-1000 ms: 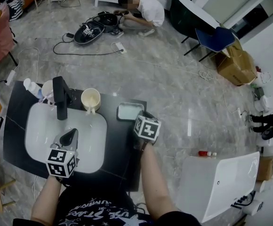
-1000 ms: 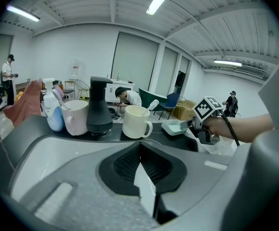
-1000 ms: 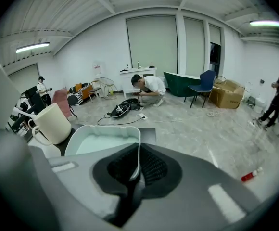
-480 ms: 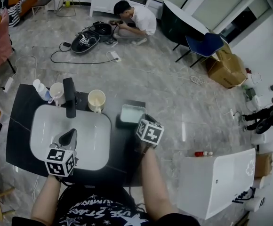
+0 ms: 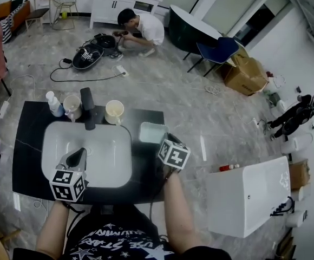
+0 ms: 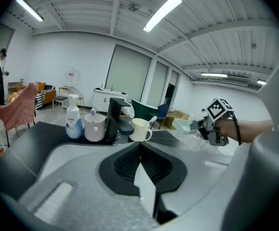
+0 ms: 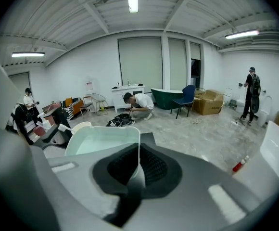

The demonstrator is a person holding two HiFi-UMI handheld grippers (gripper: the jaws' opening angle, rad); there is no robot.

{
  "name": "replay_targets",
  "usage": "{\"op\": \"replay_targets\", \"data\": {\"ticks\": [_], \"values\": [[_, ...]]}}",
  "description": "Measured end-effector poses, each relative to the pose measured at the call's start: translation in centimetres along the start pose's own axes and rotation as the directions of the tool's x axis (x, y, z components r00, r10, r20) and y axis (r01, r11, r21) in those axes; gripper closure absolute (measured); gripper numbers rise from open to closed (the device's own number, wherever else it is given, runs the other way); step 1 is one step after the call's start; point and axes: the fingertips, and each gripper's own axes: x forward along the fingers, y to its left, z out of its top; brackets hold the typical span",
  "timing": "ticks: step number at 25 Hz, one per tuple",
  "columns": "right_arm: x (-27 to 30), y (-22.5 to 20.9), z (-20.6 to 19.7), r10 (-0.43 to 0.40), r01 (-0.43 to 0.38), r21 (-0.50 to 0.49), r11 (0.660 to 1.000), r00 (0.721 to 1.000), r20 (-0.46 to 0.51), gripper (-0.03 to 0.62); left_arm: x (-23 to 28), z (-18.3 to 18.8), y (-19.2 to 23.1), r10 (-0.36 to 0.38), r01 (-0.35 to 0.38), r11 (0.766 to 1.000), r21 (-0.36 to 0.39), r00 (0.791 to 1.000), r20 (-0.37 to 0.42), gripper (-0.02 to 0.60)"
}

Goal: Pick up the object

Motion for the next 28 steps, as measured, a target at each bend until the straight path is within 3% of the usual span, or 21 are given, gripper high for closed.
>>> {"op": "replay_targets", "data": {"ticks": [6, 13, 19, 28], "values": [[-4.6, 2.4, -3.0, -0.027, 0.027, 0.02, 0.999, 0.999, 0.031, 0.583, -3.2, -1.4, 1.2, -0.062, 0.062, 0.998, 0.022, 0.998, 0.013, 0.571], [-10.6, 4.0, -8.5, -0.042, 0.041, 0.053, 0.998, 0.999, 0.015, 0.583, -6.4, -4.5, 1.0, -0.136, 0.138, 0.99, 0.042, 0.99, -0.042, 0.571], [-12.6, 4.7, -11.4, -0.049, 0.049, 0.03, 0.998, 0.999, -0.017, 0.583, -7.9, -6.0, 1.1, -0.14, 0.141, 0.99, 0.029, 0.989, -0.048, 0.571], [-13.1, 6.7, -13.8, 0.013, -0.015, -0.023, 1.0, 0.999, -0.049, 0.583, -9.9, -8.3, 0.6, -0.097, 0.098, 0.995, 0.006, 0.993, -0.064, 0.571]]}}
